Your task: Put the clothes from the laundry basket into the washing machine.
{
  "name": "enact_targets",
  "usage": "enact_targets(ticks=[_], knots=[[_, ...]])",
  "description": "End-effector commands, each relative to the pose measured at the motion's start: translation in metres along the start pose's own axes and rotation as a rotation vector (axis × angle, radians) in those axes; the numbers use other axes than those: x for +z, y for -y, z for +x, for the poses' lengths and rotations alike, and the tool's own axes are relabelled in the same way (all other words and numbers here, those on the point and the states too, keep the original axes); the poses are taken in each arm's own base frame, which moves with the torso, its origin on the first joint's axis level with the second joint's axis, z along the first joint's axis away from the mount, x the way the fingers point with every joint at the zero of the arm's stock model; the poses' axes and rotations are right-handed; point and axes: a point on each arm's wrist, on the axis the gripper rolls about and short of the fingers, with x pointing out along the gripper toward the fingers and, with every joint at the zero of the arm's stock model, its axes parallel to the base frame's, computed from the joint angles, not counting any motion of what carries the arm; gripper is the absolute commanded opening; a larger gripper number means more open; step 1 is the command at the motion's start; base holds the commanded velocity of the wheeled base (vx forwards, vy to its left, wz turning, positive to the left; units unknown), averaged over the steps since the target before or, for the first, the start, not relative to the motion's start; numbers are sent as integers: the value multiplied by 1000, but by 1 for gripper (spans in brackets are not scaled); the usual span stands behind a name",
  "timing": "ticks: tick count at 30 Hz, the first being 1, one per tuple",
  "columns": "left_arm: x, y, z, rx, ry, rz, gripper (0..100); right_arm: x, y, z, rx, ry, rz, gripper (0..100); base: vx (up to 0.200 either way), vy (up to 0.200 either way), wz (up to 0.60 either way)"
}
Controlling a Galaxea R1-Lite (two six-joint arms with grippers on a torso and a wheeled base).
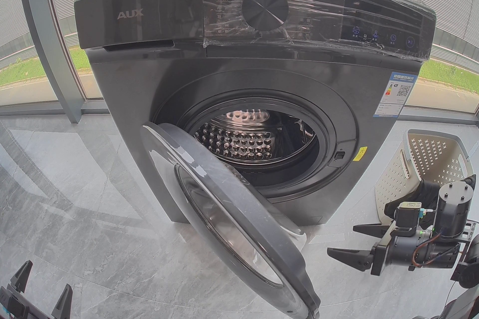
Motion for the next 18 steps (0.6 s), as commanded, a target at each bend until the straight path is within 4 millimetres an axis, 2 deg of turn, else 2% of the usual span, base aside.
enact_targets(ticks=[1,2,5,12,18], knots=[[-5,0,0,0,1,-1,100,0,14,15,-101,-22,32,100,-200,0,0],[-5,0,0,2,0,2,100,2,17,18,-133,-9,41,100,-200,0,0],[-5,0,0,2,0,8,100,3,21,22,-156,-1,59,100,0,0,0],[-5,0,0,2,0,8,100,-13,24,33,-153,-71,68,100,0,0,0],[-5,0,0,2,0,7,100,-23,4,35,-64,-82,22,100,0,0,0]])
